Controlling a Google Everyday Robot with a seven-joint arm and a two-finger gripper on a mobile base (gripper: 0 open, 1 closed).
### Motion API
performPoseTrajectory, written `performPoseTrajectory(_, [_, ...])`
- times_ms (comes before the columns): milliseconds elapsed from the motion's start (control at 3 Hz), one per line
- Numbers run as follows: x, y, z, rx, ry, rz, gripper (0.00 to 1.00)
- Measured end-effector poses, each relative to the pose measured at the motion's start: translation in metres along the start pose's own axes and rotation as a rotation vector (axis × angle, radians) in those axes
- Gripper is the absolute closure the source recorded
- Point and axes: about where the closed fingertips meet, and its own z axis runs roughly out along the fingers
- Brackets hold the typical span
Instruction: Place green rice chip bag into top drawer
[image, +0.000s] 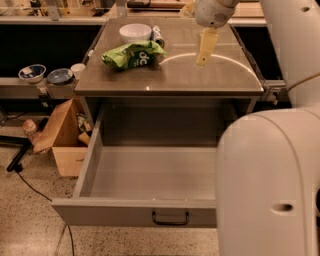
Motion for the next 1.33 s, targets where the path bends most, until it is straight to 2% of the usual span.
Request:
performPoseTrajectory(333, [-0.009, -0.017, 0.027, 0.0, -0.039, -0.039, 0.0])
performPoseTrajectory(667, [-0.018, -0.028, 0.052, 0.004, -0.106, -0.063, 0.0])
performPoseTrajectory(1333, [-0.059, -0.054, 0.086, 0.047, -0.183, -0.132, 0.0])
